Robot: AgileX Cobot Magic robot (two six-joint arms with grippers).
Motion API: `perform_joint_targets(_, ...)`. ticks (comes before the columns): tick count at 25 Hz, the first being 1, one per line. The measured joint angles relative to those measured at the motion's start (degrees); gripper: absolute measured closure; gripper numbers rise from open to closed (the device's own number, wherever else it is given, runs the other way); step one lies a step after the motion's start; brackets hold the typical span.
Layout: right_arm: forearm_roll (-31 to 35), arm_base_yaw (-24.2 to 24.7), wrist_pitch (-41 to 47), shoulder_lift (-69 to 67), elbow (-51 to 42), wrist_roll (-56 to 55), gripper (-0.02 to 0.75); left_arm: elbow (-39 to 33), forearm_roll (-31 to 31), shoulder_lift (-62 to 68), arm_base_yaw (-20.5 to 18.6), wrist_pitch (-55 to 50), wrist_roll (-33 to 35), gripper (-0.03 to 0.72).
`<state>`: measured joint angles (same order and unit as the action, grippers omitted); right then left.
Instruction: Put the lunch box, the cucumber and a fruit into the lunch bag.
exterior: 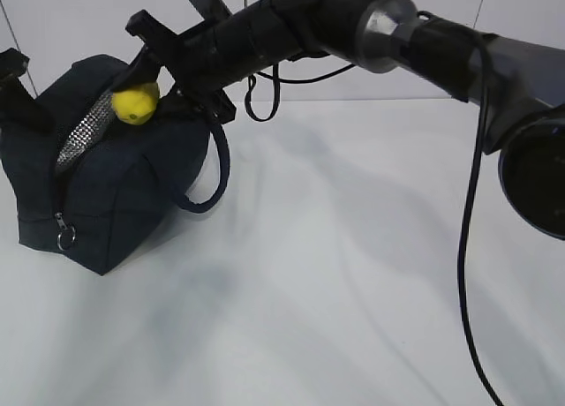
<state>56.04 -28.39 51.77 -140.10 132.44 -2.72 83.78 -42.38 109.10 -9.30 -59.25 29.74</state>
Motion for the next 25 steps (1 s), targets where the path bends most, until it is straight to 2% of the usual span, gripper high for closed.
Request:
perform_joint_targets(4,0.04,0.0,-0.32,-0.41,0.0,1.3,0.224,0.0,-0.03,0.0,0.0,0.0,0.0,0.692)
perform_joint_targets(7,0.44,0.0,-0.66,-0.41,0.0,1.63,0.184,0.0,-0.03,0.0,0.0,0.0,0.0,0.692)
perform_joint_targets(10,2.21,0.0,-0.79,-0.55,0.0,1.92,0.178,0.0,-0.14,0.0,0.0,-0.11,0.0,0.692)
perform_joint_targets(14,8.02,0.1,1.13,-0.69,0.0,2.72,0.178,0.0,-0.14,0.0,0.0,-0.39,0.0,0.692)
perform_joint_targets(19,12.76,0.44,8.22,-0.69,0.0,9.86,0.178,0.0,-0.16,0.0,0.0,-0.79,0.0,0.692)
perform_joint_targets(25,22.35,1.12,16.33,-0.69,0.0,15.65,0.178,0.0,-0.29,0.0,0.0,-1.65,0.0,0.692)
